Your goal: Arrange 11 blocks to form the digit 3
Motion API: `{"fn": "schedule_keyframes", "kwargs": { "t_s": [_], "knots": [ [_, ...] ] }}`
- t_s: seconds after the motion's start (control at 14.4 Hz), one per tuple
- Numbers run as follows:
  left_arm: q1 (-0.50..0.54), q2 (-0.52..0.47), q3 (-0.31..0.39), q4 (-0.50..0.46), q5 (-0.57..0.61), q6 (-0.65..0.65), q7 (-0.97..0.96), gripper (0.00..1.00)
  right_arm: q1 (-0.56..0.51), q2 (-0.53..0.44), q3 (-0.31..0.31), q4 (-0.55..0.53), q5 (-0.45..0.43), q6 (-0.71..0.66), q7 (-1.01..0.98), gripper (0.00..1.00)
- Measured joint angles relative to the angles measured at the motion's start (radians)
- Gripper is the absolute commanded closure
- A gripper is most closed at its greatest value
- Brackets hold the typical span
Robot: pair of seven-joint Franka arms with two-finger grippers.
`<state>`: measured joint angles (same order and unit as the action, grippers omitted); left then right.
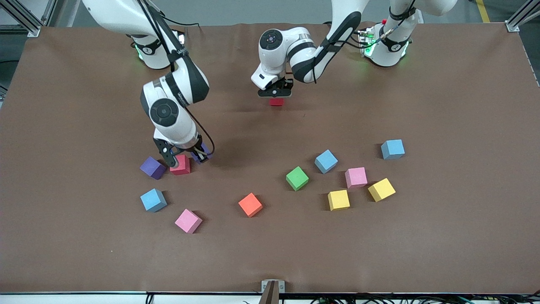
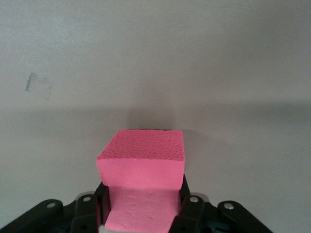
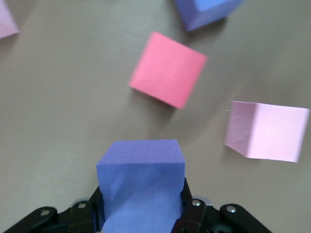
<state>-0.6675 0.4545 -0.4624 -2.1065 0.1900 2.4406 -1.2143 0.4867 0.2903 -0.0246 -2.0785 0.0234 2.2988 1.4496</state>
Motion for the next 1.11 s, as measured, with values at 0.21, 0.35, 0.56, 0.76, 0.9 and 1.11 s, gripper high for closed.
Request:
{"fn": "schedule_keyframes", "kwargs": {
  "t_s": [0.21, 0.35, 0.56, 0.76, 0.9, 1.11],
  "knots": [
    [-0.002, 0.007, 0.000, 0.004, 0.000, 0.000, 0.016, 0.23, 0.012, -0.078, 0.005, -0.103, 0.000, 0.020, 0.109, 1.00],
    [-0.008, 0.022, 0.000, 0.012, 0.000, 0.000, 0.016, 0.00, 0.035, -0.098, 0.011, -0.128, 0.000, 0.020, 0.201, 1.00],
    [-0.009, 0.034, 0.002, 0.031, 0.000, -0.003, 0.016, 0.00, 0.075, -0.109, 0.014, -0.170, 0.000, 0.034, 0.304, 1.00],
    [0.000, 0.024, 0.007, 0.062, 0.000, -0.076, 0.016, 0.00, 0.120, -0.112, 0.015, -0.203, 0.000, 0.090, 0.442, 1.00],
    [0.028, -0.002, 0.010, 0.084, 0.001, -0.159, 0.021, 0.00, 0.146, -0.113, 0.016, -0.211, 0.000, 0.099, 0.516, 1.00],
    [0.143, -0.046, 0.013, 0.111, 0.002, -0.205, 0.051, 0.00, 0.157, -0.114, 0.017, -0.222, 0.000, 0.099, 0.594, 1.00]
  ]
}}
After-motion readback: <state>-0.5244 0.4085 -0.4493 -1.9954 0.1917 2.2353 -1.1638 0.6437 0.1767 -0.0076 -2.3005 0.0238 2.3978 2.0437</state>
